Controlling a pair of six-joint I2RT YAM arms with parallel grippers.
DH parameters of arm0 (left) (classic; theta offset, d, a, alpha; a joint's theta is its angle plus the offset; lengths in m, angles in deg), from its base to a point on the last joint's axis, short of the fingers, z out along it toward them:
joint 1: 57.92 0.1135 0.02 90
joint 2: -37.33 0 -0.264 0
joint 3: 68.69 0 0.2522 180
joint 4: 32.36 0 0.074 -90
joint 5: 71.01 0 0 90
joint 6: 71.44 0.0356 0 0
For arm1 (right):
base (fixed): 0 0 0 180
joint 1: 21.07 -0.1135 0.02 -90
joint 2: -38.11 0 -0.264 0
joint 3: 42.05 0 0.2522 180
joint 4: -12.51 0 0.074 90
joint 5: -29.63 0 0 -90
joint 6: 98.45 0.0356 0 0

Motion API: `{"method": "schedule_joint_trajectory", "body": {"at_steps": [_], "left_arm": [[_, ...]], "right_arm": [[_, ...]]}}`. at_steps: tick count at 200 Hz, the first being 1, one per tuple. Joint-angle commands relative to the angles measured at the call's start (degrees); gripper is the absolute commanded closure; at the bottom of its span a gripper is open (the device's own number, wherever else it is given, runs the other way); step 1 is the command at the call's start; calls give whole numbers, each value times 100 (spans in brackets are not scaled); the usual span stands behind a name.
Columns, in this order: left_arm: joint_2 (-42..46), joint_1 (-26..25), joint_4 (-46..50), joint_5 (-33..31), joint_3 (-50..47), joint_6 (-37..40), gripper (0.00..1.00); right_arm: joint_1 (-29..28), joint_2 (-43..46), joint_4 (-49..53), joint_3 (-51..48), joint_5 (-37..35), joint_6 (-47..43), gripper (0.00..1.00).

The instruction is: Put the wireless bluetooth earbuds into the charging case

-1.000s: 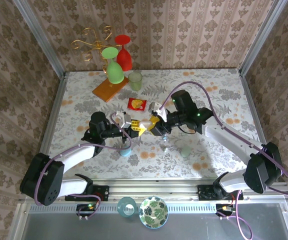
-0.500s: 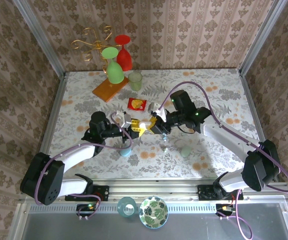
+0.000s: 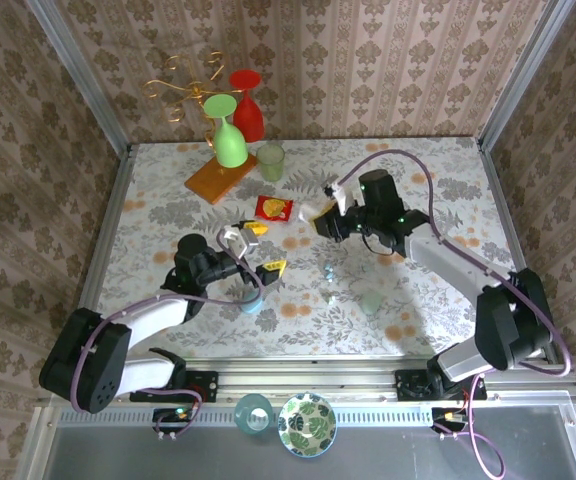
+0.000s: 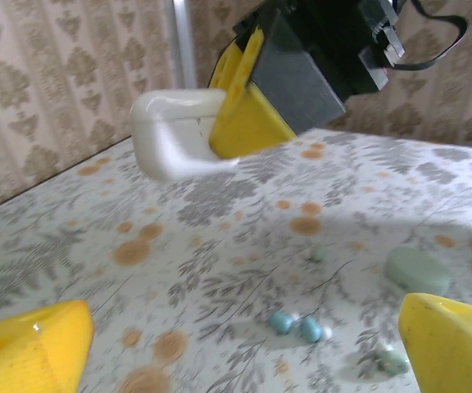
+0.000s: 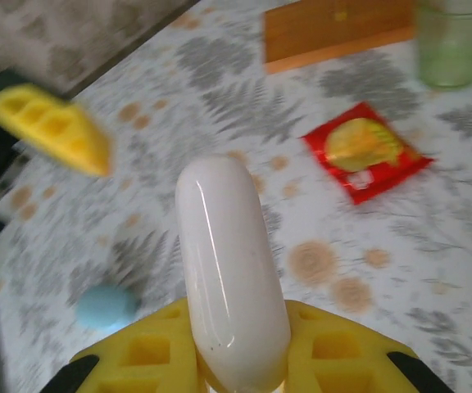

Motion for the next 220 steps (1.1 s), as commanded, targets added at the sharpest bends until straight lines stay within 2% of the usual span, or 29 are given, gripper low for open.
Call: {"method": "schedule_joint_trajectory", "body": {"at_steps": [1,26,65,119,184,220], "left_arm": [[-68,-11,-321,-955,-45,328,0],[-233,-77,-302,-1562,-21,243,0],[-526,-259,-462,-2164,-68,311,0],[-915,-343,-923,-2316,-93,151,0],[-1008,-352,-1028,-2307,-112,54,0],[-835,-352,-749,-2350,-114,37,0]], "right_arm": [[242,-490,-487,94,-698,1313,84],[438,-1247,-39,621,-944,1930,83],[586,-2377,-277,1221,-969,2894,83],[684,-3775,-354,2319,-689,3739,82],[724,-4821,266,3463,-804,3624,76],[790,-4842,452,3599,-975,3443,62]]}}
